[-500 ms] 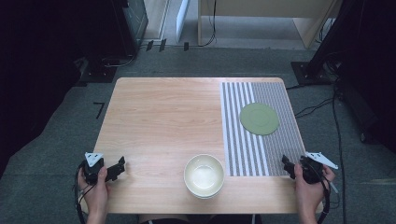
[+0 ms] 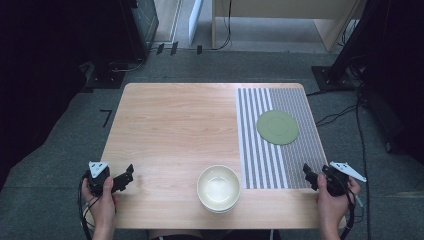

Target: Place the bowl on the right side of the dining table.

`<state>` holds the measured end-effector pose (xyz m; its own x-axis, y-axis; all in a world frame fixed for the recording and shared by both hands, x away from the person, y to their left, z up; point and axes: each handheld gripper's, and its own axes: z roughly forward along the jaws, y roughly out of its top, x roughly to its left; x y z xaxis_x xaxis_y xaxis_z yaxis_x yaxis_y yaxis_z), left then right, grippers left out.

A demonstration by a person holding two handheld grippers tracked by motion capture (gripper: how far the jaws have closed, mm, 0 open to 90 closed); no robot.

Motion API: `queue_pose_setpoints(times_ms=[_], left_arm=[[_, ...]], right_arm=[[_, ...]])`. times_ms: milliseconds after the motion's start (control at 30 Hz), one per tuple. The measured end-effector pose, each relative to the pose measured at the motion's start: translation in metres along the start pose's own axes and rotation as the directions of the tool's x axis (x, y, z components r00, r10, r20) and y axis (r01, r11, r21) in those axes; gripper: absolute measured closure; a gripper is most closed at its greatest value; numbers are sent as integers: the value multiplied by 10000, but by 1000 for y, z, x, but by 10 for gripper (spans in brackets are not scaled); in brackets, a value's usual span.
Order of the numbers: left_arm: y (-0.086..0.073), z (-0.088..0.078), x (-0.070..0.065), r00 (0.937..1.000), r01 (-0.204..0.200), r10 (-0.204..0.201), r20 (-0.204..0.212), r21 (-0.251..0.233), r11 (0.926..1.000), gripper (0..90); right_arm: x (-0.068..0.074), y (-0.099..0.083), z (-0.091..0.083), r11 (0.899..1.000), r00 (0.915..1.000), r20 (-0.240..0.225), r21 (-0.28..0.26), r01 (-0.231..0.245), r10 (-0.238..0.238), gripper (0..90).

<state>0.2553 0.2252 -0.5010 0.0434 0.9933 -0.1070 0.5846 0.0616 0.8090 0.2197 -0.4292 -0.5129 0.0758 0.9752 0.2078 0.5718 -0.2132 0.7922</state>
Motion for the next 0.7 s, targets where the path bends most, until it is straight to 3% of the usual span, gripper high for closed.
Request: queue_pose_setpoints(times_ms=[300, 700], left_arm=[[7, -7, -20, 9991, -141, 154, 391, -339, 9993, 98], [14, -16, -34, 9961, 29, 25, 884, -602, 9982, 98]], right_arm=[[12, 6, -7, 9996, 9995, -288, -257, 78, -85, 239], [21, 10, -11, 9987, 9986, -476, -465, 209, -231, 239]])
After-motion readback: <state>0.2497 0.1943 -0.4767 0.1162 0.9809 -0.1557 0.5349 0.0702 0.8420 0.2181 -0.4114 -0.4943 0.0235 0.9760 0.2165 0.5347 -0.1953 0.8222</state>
